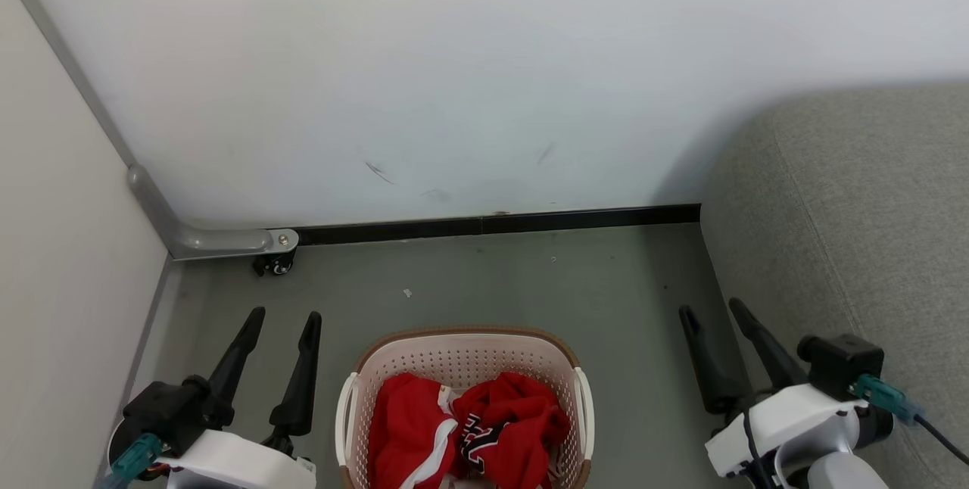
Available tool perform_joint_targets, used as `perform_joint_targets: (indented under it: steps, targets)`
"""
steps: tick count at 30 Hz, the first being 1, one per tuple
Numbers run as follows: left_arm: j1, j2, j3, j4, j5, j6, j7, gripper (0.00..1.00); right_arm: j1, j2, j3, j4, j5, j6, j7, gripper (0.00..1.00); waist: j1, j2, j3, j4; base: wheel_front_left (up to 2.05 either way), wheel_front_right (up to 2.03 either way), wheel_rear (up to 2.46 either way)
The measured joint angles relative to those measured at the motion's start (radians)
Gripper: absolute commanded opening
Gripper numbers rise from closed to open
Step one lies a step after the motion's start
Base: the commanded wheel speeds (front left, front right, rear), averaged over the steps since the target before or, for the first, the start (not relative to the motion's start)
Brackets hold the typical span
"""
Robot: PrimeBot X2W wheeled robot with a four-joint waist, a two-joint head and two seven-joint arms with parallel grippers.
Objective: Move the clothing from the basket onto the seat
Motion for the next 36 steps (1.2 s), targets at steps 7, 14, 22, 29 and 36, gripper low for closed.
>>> perform_joint_targets:
  steps: [7, 14, 22, 29, 36]
  targets:
    - [-0.001, 0.002, -0.014, -0.010, 0.074, 0.000, -0.020, 1.00, -0.015, 0.000, 0.010, -0.015, -0.081, 0.000, -0.020, 1.00, 0.0000, 0.0000, 0.003, 0.002, 0.00, 0.00, 0.00]
    - [-0.002, 0.004, -0.019, -0.018, 0.116, 0.000, -0.031, 1.00, -0.016, 0.000, 0.024, -0.020, -0.129, 0.000, -0.032, 1.00, 0.0000, 0.0000, 0.006, 0.003, 0.00, 0.00, 0.00]
    - [-0.002, 0.004, -0.019, -0.019, 0.116, 0.000, -0.031, 1.00, -0.016, 0.000, 0.026, -0.022, -0.129, 0.000, -0.032, 1.00, -0.0001, 0.0000, 0.011, 0.004, 0.00, 0.00, 0.00]
    - [-0.002, 0.002, -0.031, -0.014, 0.116, 0.000, -0.031, 1.00, -0.016, 0.000, 0.026, -0.026, -0.129, 0.000, -0.032, 1.00, -0.0002, 0.0000, 0.020, 0.003, 0.00, 0.00, 0.00]
    - [-0.001, 0.001, -0.053, 0.008, 0.116, 0.000, -0.031, 1.00, -0.016, 0.000, 0.019, -0.037, -0.124, 0.000, -0.032, 1.00, -0.0002, 0.0000, 0.030, 0.002, 0.00, 0.00, 0.00]
